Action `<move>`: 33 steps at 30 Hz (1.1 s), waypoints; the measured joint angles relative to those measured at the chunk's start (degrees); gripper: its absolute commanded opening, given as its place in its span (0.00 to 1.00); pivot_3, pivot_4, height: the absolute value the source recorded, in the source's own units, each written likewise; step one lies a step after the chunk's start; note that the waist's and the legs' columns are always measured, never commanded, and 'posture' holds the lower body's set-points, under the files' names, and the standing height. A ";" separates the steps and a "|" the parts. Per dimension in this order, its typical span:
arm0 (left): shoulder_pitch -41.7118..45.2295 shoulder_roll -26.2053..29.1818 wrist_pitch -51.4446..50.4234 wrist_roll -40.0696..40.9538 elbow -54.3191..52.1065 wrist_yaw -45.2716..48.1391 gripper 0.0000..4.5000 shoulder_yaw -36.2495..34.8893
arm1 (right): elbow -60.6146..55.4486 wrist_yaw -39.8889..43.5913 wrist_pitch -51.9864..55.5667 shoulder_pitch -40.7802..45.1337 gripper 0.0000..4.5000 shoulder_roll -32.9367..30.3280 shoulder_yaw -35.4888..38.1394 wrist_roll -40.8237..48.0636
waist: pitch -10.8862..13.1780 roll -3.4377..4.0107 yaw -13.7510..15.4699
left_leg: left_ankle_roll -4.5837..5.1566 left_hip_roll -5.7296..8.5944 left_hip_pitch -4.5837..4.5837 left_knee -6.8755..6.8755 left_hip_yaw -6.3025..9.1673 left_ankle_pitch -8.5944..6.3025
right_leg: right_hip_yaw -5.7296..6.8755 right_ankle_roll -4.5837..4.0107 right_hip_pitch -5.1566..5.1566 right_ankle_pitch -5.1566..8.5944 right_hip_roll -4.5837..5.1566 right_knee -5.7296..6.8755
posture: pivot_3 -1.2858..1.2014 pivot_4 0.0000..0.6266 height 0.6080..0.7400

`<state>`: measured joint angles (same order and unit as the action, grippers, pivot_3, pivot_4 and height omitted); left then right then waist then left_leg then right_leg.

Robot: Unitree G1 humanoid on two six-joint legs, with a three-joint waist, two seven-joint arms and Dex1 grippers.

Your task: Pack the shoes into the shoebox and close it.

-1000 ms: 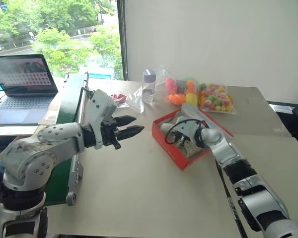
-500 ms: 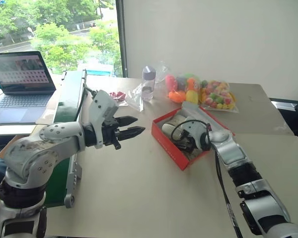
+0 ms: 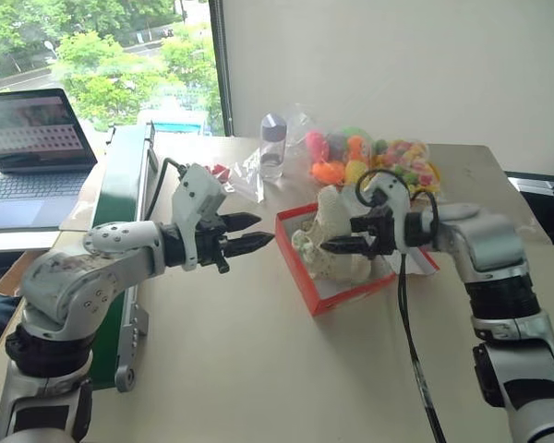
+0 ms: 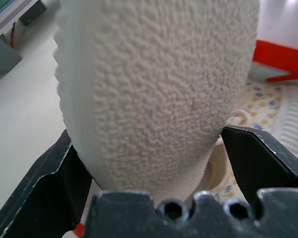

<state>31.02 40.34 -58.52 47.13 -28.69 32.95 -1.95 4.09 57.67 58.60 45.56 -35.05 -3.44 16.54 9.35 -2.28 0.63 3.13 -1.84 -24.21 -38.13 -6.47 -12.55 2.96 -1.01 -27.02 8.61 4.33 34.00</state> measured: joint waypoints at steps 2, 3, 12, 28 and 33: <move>0.04 0.00 0.26 -0.16 0.36 0.38 0.49 0.11 | 0.11 -0.77 -0.09 0.29 0.94 -0.25 0.12 0.33 | 0.00 0.00 0.00 | 0.04 0.00 -0.01 0.00 0.00 -0.03 | 0.01 0.07 0.00 0.01 0.02 0.00 | 0.52 0.24 1.00; 0.06 0.00 0.48 -0.29 0.36 0.48 0.49 0.20 | 0.41 -1.24 -0.23 0.29 0.88 -0.25 0.12 0.39 | 0.00 0.00 0.00 | 0.06 0.01 -0.02 0.00 0.00 -0.03 | 0.01 0.11 0.00 0.00 0.02 0.00 | 0.52 0.24 1.00; 0.18 0.00 0.83 -1.04 0.36 1.03 0.49 0.27 | 2.31 -4.43 -1.11 0.11 0.26 -0.42 0.15 0.44 | 0.00 0.00 -0.11 | 0.06 0.00 -0.01 -0.01 -0.01 -0.03 | 0.00 0.16 0.00 -0.02 0.00 0.05 | 0.52 0.24 1.00; -0.06 -0.40 0.83 -1.30 0.30 0.96 0.49 0.27 | -0.33 2.70 -0.62 3.47 0.13 -4.79 -4.17 4.33 | 0.01 0.00 -0.10 | 0.07 0.01 -0.01 -0.10 -0.01 -0.02 | 0.01 0.17 0.01 -0.03 0.00 0.09 | 0.52 0.24 1.00; -0.40 -0.51 0.83 -1.51 0.29 0.76 0.49 0.26 | 2.55 8.82 -3.05 5.84 0.12 -6.56 -6.83 4.79 | 0.01 0.00 -0.14 | 0.08 0.00 0.04 -0.20 -0.01 -0.02 | 0.00 0.17 0.07 -0.04 -0.02 0.13 | 0.52 0.24 1.00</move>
<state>30.62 39.82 -57.69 45.62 -28.40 33.71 -1.69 6.64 66.50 55.55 51.40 -41.61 -10.26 21.33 9.36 -2.28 0.49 3.21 -1.84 -24.18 -38.33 -6.48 -12.57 2.97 -0.84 -26.95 8.57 4.31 34.12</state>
